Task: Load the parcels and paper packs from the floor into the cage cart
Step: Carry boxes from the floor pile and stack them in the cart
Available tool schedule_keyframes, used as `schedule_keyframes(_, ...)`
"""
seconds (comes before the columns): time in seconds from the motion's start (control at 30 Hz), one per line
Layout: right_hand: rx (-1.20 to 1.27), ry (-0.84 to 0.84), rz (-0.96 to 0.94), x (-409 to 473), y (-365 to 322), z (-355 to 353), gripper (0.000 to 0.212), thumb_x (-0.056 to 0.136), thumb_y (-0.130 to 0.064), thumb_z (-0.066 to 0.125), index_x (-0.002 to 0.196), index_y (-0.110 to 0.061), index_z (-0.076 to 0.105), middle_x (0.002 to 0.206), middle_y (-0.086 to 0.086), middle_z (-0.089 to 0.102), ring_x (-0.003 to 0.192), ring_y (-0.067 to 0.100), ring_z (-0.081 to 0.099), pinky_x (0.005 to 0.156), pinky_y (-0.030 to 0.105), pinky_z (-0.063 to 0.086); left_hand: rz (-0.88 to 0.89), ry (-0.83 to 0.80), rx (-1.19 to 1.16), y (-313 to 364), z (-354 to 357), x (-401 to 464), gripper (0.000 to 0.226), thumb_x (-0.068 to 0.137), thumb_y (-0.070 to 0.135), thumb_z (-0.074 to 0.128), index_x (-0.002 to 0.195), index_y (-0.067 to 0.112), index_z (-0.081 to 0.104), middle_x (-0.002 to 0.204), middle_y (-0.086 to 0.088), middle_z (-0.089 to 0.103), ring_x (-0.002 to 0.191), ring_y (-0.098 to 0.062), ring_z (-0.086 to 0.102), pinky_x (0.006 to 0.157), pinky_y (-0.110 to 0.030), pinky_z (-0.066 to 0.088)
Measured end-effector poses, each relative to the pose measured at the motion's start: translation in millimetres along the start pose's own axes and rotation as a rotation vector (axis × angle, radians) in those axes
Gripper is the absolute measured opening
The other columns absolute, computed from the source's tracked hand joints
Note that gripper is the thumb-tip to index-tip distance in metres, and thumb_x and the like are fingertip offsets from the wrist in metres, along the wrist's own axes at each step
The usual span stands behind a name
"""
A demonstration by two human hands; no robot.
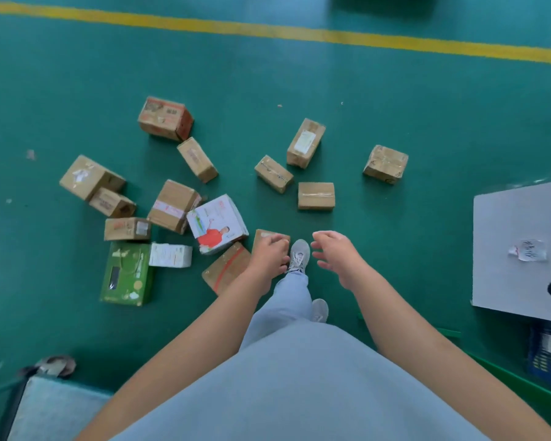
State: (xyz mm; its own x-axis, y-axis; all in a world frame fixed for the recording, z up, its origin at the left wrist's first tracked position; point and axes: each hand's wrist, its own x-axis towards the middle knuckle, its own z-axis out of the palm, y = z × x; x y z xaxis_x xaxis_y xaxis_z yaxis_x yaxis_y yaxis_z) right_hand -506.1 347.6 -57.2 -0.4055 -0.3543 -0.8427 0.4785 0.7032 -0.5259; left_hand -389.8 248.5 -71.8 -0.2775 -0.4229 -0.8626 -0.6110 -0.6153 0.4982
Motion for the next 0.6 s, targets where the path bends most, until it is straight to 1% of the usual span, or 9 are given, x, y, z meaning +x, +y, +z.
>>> schedule_keyframes(0.07, -0.041, -0.029, 0.003, -9.5, 12.8, 17.2, 0.012, 0.105, -0.030, 0.052, 0.099, -0.024, 0.060, 0.113, 0.006, 0.067, 0.100, 0.023, 0.063, 0.098, 0.043, 0.053, -0.019, 0.017, 0.001, -26.7, -10.1, -10.5, 0.036, 0.106, 0.022, 0.048, 0.141, 0.020, 0.051, 0.120, -0.008, 0.062, 0.091, -0.017, 0.059, 0.074, -0.029, 0.051)
schedule_keyframes(0.1, -0.074, -0.054, 0.007, -15.5, 19.1, 28.5, 0.012, 0.105, -0.029, 0.052, 0.097, -0.025, 0.060, 0.111, 0.005, 0.067, 0.098, 0.023, 0.062, 0.099, 0.044, 0.053, -0.032, 0.029, -0.020, -42.6, -17.7, -14.4, 0.037, 0.105, 0.024, 0.049, 0.142, 0.021, 0.051, 0.125, -0.007, 0.061, 0.094, -0.017, 0.060, 0.077, -0.030, 0.052)
schedule_keyframes(0.17, -0.129, -0.094, 0.018, -24.6, 29.1, 48.2, 0.013, 0.105, -0.027, 0.051, 0.096, -0.025, 0.060, 0.112, 0.007, 0.067, 0.096, 0.022, 0.061, 0.100, 0.044, 0.053, -0.053, 0.045, -0.052, -65.0, -33.1, -19.1, 0.038, 0.105, 0.027, 0.050, 0.143, 0.022, 0.051, 0.125, -0.003, 0.061, 0.097, -0.018, 0.061, 0.083, -0.033, 0.052)
schedule_keyframes(0.23, -0.184, -0.134, 0.015, -30.9, 32.0, 70.5, 0.012, 0.105, -0.028, 0.051, 0.097, -0.025, 0.060, 0.120, 0.010, 0.068, 0.096, 0.022, 0.063, 0.100, 0.044, 0.053, -0.065, 0.067, -0.089, -79.5, -55.2, -23.1, 0.040, 0.105, 0.028, 0.051, 0.144, 0.023, 0.050, 0.122, -0.001, 0.060, 0.099, -0.019, 0.061, 0.088, -0.035, 0.052)
schedule_keyframes(0.33, -0.262, -0.165, 0.030, -32.7, 29.4, 104.5, 0.012, 0.105, -0.029, 0.051, 0.097, -0.026, 0.060, 0.125, 0.012, 0.066, 0.107, 0.027, 0.067, 0.104, 0.045, 0.052, -0.103, 0.133, -0.179, -92.4, -95.8, -21.3, 0.040, 0.104, 0.026, 0.050, 0.144, 0.024, 0.049, 0.125, -0.002, 0.060, 0.106, -0.021, 0.061, 0.092, -0.036, 0.053)
schedule_keyframes(0.4, -0.295, -0.182, 0.031, -31.6, 25.1, 128.6, 0.013, 0.106, -0.029, 0.050, 0.095, -0.027, 0.058, 0.126, 0.015, 0.064, 0.118, 0.031, 0.063, 0.106, 0.047, 0.051, -0.123, 0.167, -0.239, -99.8, -124.1, -17.5, 0.040, 0.104, 0.026, 0.050, 0.143, 0.024, 0.050, 0.125, -0.003, 0.060, 0.106, -0.021, 0.062, 0.093, -0.036, 0.054)
schedule_keyframes(0.43, -0.317, -0.191, 0.035, -28.7, 24.3, 145.8, 0.013, 0.106, -0.028, 0.050, 0.095, -0.027, 0.058, 0.126, 0.016, 0.064, 0.120, 0.031, 0.062, 0.106, 0.047, 0.051, -0.137, 0.187, -0.266, -105.9, -143.0, -14.5, 0.040, 0.103, 0.026, 0.050, 0.143, 0.023, 0.050, 0.125, -0.003, 0.060, 0.105, -0.020, 0.062, 0.091, -0.035, 0.055)
schedule_keyframes(0.5, -0.351, -0.202, 0.053, -23.2, 23.5, 174.2, 0.011, 0.106, -0.030, 0.050, 0.103, -0.026, 0.060, 0.123, 0.010, 0.066, 0.117, 0.027, 0.063, 0.104, 0.044, 0.053, -0.149, 0.214, -0.294, -115.1, -174.4, -11.2, 0.040, 0.103, 0.026, 0.050, 0.143, 0.023, 0.051, 0.126, -0.003, 0.060, 0.105, -0.019, 0.062, 0.087, -0.033, 0.054)
schedule_keyframes(0.6, -0.373, -0.199, 0.096, -8.6, 29.5, 223.4, 0.022, 0.107, -0.033, 0.050, 0.124, -0.021, 0.058, 0.118, 0.000, 0.065, 0.112, 0.021, 0.064, 0.101, 0.040, 0.054, -0.178, 0.222, -0.313, -129.8, -228.1, -0.7, 0.039, 0.104, 0.026, 0.050, 0.143, 0.023, 0.051, 0.127, -0.003, 0.060, 0.105, -0.018, 0.063, 0.088, -0.034, 0.056)
